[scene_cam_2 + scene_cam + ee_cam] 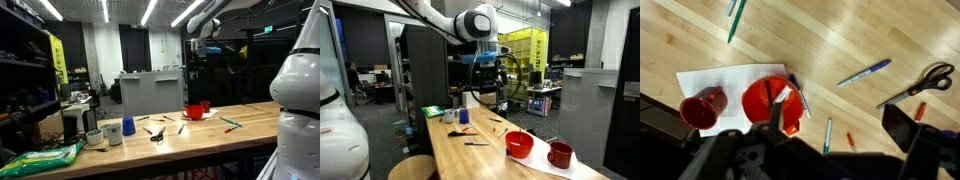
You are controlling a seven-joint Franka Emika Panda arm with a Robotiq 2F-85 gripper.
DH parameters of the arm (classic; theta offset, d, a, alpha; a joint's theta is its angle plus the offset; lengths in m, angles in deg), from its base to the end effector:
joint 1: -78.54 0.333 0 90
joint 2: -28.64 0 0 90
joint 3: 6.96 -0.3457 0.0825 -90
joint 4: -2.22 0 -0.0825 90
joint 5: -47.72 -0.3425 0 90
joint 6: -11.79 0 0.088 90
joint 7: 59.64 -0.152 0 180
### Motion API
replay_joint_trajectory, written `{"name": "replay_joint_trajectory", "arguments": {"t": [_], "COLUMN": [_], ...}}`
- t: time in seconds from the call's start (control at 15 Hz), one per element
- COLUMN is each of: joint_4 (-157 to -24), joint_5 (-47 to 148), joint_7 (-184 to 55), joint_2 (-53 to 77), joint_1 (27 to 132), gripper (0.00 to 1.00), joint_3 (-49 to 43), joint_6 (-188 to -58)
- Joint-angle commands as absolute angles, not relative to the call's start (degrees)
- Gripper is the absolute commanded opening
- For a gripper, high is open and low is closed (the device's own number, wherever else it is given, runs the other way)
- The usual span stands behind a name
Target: Open and close the black scissors on the table five times
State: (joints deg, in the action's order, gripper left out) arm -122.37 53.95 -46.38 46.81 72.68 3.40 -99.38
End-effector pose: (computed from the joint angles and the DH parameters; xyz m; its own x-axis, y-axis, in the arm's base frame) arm 0.4019 -0.1366 0.5229 0.9979 -0.0076 0.0649 -0.0118 -0.9978 0.0646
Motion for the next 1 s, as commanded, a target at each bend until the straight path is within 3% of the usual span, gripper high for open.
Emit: {"name": "replay_joint_trajectory", "arguments": {"t": [0.0,0.93], "joint_4": [-122.3,-120.0], "joint_5": [53.8,50.1], "joint_7": [-46.3,-50.5], "joint_2": [46.8,40.1], "joint_1": [72.4,77.2], "gripper": [1.00,1.00], "joint_3": [3.1,-3.2], "joint_6": [-99.3,-94.1]}}
